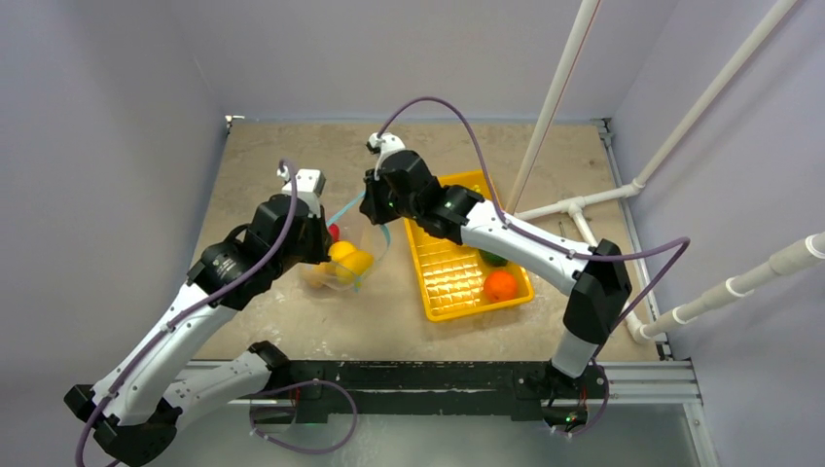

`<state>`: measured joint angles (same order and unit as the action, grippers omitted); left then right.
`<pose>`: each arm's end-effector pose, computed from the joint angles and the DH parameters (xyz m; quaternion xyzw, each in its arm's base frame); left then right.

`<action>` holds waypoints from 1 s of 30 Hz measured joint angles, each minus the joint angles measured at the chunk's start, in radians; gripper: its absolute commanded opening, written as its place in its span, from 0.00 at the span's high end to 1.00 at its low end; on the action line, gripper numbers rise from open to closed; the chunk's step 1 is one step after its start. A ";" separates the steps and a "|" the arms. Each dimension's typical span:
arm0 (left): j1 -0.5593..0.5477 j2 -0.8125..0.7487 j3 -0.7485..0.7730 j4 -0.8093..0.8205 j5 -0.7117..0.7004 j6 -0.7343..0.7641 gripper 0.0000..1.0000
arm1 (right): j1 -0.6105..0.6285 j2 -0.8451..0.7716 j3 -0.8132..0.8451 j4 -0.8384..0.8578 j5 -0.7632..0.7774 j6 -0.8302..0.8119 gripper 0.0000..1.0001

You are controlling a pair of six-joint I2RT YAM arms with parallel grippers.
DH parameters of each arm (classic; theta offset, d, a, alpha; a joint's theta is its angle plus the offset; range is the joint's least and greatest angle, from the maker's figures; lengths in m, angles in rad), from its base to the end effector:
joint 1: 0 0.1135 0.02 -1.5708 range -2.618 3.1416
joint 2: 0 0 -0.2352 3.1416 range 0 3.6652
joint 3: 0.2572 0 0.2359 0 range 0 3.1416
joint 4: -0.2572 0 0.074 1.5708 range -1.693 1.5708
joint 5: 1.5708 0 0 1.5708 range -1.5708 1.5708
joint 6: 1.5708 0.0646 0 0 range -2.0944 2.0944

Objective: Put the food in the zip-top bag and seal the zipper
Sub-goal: Adjust the zipper food storage bag at the center of the board.

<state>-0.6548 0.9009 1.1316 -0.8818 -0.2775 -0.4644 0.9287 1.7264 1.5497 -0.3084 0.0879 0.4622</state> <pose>0.1620 -0.1021 0.3260 0.0233 0.8893 -0.1283 0.4383 0.2525 0.3281 0.3003 -0.1756 0.8375 0.3018 0.4203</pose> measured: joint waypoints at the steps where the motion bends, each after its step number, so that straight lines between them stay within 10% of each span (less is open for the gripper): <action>1: 0.000 -0.003 0.002 0.000 0.015 -0.009 1.00 | -0.007 0.000 0.017 -0.007 -0.003 -0.009 1.00; 30: 0.000 -0.111 -0.229 0.304 -0.007 -0.361 1.00 | -0.027 -0.272 -0.250 -0.142 0.056 0.056 0.38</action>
<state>-0.6548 0.7895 0.9028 -0.5774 -0.2844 -0.8253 0.9020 1.4540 1.2995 -0.4500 0.1444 0.5182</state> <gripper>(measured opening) 0.005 0.606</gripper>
